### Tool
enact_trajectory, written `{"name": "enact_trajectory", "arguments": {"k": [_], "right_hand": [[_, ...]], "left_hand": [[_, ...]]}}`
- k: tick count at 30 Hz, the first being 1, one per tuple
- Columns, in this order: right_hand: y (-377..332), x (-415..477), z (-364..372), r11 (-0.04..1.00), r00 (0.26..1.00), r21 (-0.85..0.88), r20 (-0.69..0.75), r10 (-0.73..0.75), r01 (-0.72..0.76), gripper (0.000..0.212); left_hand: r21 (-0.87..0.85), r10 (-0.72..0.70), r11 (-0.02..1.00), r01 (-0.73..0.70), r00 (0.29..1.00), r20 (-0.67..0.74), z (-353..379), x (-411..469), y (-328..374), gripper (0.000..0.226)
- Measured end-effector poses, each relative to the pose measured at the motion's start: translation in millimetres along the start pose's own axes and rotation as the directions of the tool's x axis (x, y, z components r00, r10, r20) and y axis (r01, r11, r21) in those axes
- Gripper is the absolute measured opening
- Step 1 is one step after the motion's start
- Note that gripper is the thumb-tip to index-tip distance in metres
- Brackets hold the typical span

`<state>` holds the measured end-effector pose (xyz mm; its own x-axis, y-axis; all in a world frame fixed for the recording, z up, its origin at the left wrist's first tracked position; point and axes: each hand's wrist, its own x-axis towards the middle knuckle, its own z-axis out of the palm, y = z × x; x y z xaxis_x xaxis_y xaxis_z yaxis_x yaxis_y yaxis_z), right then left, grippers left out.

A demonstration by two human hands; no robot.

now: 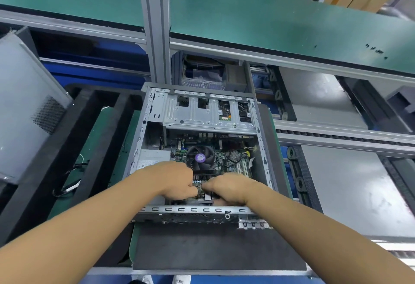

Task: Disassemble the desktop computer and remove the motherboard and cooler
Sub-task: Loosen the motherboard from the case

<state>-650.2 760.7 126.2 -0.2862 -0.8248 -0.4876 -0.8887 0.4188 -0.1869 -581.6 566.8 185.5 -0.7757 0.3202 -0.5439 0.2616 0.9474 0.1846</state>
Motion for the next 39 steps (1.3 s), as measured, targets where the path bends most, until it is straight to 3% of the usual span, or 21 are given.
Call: {"name": "enact_trajectory", "arguments": {"k": [6, 11, 19, 24, 29, 35, 37, 39], "right_hand": [[-1, 3, 1, 0.999, 0.997, -0.041, 0.068, 0.031, -0.028, 0.022], [-3, 12, 0, 0.995, 0.998, -0.085, 0.032, 0.047, -0.044, 0.020], [-3, 17, 3, 0.988, 1.000, -0.156, -0.005, 0.018, -0.019, 0.016], [4, 8, 5, 0.996, 0.989, -0.092, -0.145, 0.007, -0.020, 0.012], [9, 3, 8, 0.998, 0.968, -0.034, -0.244, 0.050, -0.060, 0.009], [8, -3, 2, 0.995, 0.932, 0.014, -0.349, 0.095, -0.096, 0.012], [8, -3, 1, 0.996, 0.929, -0.022, -0.362, 0.077, -0.091, 0.021], [9, -3, 1, 0.993, 0.935, -0.082, -0.352, 0.045, -0.079, 0.045]], "left_hand": [[0.160, -0.002, 0.987, -0.009, 0.998, 0.070, -4, 0, -11, 0.042], [0.202, 0.005, 0.979, -0.020, 0.997, 0.074, -1, 1, -7, 0.019], [0.409, -0.151, 0.910, 0.071, 0.975, 0.166, -6, 5, 5, 0.023], [0.293, -0.121, 0.955, 0.041, 0.957, 0.263, -15, 4, 1, 0.023], [0.134, -0.046, 0.991, 0.014, 0.970, 0.239, -22, 1, -8, 0.028], [0.245, -0.023, 0.969, -0.010, 0.991, 0.132, -16, -6, -8, 0.026], [0.217, -0.007, 0.976, -0.004, 0.999, 0.051, -19, -5, -9, 0.030], [0.126, 0.012, 0.992, -0.009, 1.000, -0.023, -22, -4, -15, 0.026]]}}
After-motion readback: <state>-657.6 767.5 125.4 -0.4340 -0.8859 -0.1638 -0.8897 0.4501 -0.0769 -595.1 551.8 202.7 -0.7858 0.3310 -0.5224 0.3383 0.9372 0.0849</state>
